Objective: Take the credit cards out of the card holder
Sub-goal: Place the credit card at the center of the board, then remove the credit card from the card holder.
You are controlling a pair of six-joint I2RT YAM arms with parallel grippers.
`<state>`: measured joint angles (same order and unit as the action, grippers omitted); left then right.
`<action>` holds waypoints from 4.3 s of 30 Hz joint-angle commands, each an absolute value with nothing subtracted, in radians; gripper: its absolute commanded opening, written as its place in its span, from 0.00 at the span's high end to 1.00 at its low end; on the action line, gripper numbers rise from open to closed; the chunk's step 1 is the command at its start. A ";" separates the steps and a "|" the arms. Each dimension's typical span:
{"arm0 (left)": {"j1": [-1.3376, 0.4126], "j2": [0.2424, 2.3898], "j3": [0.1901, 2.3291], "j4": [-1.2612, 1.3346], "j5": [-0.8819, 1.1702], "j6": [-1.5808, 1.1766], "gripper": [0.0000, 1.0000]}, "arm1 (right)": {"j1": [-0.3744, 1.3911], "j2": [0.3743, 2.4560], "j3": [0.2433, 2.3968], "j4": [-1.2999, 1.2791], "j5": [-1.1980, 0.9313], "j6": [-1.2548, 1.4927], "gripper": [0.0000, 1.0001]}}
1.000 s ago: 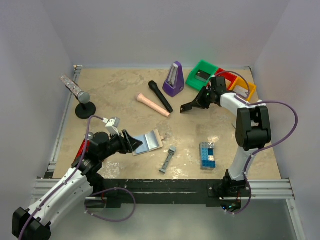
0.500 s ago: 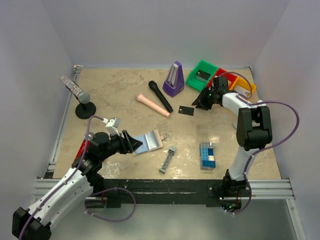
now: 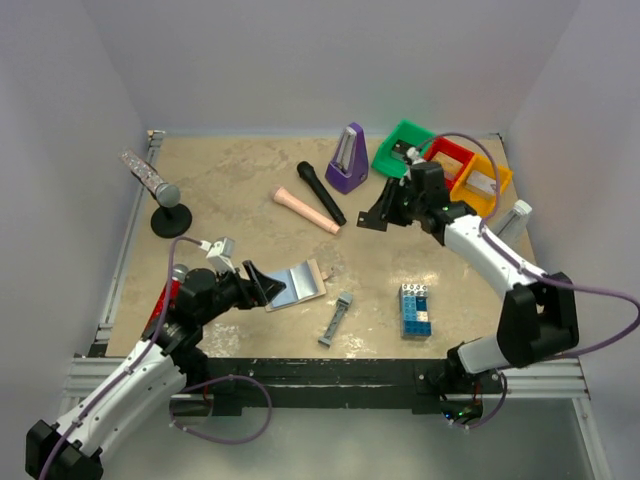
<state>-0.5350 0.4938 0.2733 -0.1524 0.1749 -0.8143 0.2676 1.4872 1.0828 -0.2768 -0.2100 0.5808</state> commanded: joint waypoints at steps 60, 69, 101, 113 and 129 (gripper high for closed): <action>-0.534 0.422 0.155 -0.198 0.126 -0.986 0.14 | 0.683 1.793 1.170 -0.380 -0.242 0.454 0.97; -0.534 0.509 0.199 -0.189 0.103 -0.962 0.19 | 0.689 1.671 0.959 -0.252 -0.278 0.603 1.00; -0.532 0.836 0.302 0.037 0.120 -0.856 0.21 | 0.699 1.677 1.012 -0.290 -0.311 0.588 1.00; -0.534 0.920 0.305 0.058 0.130 -0.851 0.21 | 0.699 1.687 1.020 -0.291 -0.331 0.584 1.00; -0.532 1.041 0.318 0.138 0.202 -0.859 0.22 | 0.699 1.707 1.029 -0.288 -0.362 0.584 1.00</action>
<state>-0.5350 1.0149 0.2886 0.0780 0.1627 -0.8711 0.6937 1.7073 0.9890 -0.2916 -0.3336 0.6014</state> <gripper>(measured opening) 0.784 0.033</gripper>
